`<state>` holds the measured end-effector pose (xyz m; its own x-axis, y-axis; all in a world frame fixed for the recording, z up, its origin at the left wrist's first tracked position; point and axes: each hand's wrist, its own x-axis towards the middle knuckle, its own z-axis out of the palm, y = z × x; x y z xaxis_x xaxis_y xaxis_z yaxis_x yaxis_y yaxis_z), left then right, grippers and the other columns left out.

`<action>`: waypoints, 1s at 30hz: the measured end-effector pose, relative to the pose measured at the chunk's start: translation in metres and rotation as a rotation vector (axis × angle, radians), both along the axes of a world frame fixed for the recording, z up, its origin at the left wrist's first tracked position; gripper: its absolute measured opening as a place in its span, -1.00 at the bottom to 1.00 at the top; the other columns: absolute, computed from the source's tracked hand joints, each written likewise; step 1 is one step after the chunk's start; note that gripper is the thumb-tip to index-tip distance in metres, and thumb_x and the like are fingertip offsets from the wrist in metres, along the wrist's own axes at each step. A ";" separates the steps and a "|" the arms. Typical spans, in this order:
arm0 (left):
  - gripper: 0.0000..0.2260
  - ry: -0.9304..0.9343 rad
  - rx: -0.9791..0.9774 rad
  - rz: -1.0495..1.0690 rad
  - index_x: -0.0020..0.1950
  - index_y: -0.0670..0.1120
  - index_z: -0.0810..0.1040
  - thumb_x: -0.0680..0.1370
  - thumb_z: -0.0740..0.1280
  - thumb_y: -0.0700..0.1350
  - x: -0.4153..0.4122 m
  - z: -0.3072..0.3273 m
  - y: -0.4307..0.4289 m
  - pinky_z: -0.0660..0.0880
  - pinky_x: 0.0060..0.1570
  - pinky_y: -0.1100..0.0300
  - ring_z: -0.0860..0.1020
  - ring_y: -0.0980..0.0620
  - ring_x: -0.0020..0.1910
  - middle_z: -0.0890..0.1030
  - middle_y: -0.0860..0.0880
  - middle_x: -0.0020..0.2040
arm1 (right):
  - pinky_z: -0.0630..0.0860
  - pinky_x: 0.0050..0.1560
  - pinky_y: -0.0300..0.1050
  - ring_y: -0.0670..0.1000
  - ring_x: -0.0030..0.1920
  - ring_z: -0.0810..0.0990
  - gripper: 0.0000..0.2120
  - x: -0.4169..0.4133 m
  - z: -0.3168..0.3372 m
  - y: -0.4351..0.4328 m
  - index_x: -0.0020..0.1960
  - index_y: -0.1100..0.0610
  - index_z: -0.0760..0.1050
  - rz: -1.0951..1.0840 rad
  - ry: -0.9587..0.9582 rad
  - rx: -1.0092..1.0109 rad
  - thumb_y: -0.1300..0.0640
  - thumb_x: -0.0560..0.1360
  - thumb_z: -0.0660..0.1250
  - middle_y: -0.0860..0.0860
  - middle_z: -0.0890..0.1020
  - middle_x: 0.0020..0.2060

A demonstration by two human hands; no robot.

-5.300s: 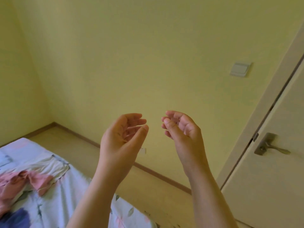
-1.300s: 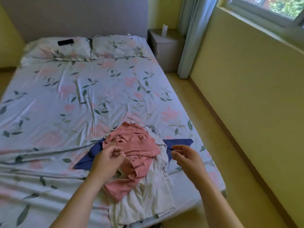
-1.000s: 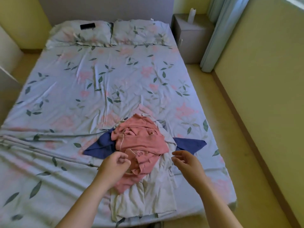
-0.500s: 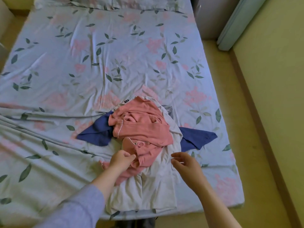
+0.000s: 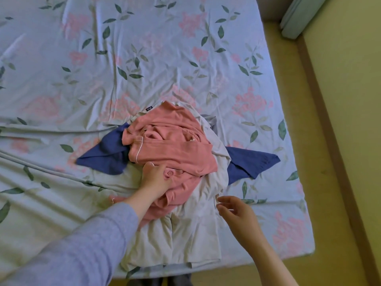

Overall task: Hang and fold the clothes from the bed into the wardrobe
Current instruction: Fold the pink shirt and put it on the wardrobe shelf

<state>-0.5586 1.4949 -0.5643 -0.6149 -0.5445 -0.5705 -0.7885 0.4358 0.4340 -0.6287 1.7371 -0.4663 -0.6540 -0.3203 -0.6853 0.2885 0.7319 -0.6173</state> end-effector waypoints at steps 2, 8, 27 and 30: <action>-0.60 -0.081 0.009 -0.007 0.23 -0.21 0.51 0.45 0.40 -0.06 -0.003 -0.006 -0.003 0.34 0.30 0.07 0.39 -0.18 0.25 0.36 -0.25 0.23 | 0.46 -0.18 -0.37 -0.15 -0.02 0.62 -0.83 0.001 -0.004 0.001 0.13 0.01 0.56 -0.007 -0.007 -0.001 0.15 0.55 0.32 -0.08 0.66 -0.01; -0.77 -0.125 0.089 0.030 0.09 -0.14 0.57 0.53 0.33 -0.02 0.005 -0.005 0.000 0.49 0.10 0.02 0.54 -0.18 0.12 0.60 -0.17 0.11 | 0.51 -0.13 -0.32 -0.11 0.01 0.62 -0.83 0.004 -0.004 -0.005 0.12 0.00 0.56 -0.016 -0.005 -0.011 0.16 0.56 0.32 -0.09 0.66 -0.03; -0.60 0.333 -0.148 0.023 -0.45 -0.05 0.21 0.48 0.36 -0.08 0.053 0.212 -0.029 0.10 -0.44 0.10 0.27 0.08 -0.50 0.28 -0.02 -0.52 | 0.55 -0.14 -0.24 -0.01 -0.07 0.65 -0.85 0.007 0.123 -0.043 0.10 0.01 0.57 0.010 0.139 -0.169 0.15 0.56 0.33 -0.03 0.66 -0.08; -0.60 0.386 -0.223 -0.100 -0.49 0.02 0.27 0.50 0.34 -0.09 0.048 0.268 -0.045 0.11 -0.46 0.18 0.32 0.11 -0.48 0.37 0.04 -0.50 | 0.54 -0.15 -0.19 0.03 -0.12 0.65 -0.85 0.006 0.156 -0.051 0.11 0.03 0.57 0.017 0.190 -0.221 0.16 0.55 0.34 0.00 0.67 -0.08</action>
